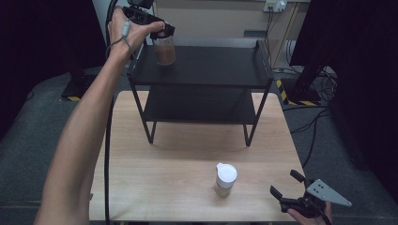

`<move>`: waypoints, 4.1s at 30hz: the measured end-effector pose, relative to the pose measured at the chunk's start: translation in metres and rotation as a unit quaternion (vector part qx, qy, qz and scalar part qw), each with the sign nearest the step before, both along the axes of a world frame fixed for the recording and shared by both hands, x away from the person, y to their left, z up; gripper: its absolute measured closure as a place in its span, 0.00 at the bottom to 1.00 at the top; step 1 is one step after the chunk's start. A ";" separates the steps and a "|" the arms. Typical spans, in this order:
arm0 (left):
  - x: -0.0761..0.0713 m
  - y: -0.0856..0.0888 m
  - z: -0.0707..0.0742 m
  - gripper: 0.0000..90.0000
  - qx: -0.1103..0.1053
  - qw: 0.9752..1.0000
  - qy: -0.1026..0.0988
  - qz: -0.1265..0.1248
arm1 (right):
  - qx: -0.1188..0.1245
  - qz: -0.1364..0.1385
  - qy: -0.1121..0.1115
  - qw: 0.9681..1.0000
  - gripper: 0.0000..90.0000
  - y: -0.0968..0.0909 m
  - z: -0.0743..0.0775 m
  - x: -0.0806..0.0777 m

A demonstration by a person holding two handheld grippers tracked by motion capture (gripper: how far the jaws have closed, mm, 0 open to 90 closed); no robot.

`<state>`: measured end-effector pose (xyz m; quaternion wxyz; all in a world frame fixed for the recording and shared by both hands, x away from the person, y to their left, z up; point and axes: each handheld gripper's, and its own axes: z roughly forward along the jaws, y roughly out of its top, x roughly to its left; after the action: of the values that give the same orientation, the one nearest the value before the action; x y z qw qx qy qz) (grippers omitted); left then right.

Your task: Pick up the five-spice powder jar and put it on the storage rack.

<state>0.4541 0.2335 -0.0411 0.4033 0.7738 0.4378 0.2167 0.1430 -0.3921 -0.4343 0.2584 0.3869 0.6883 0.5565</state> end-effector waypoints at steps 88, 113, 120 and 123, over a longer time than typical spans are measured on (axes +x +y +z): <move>-0.169 0.104 -0.168 0.03 -0.131 0.959 -0.160 -0.196 | -0.005 -0.003 0.002 1.000 0.02 0.004 0.002 0.000; -0.219 0.113 -0.288 0.03 -0.101 0.971 -0.125 -0.174 | -0.007 -0.003 0.000 1.000 0.02 0.004 0.002 0.000; -0.231 0.114 -0.321 0.04 -0.114 0.975 -0.120 -0.148 | -0.007 -0.003 -0.001 1.000 0.02 0.004 0.002 -0.001; -0.234 0.115 -0.328 0.03 -0.115 0.976 -0.119 -0.139 | -0.007 -0.003 0.000 1.000 0.02 0.004 0.002 -0.001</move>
<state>0.2197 0.3482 -0.3695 0.5649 0.7444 0.2962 0.1974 0.1423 -0.3881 -0.4319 0.2628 0.3868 0.6909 0.5513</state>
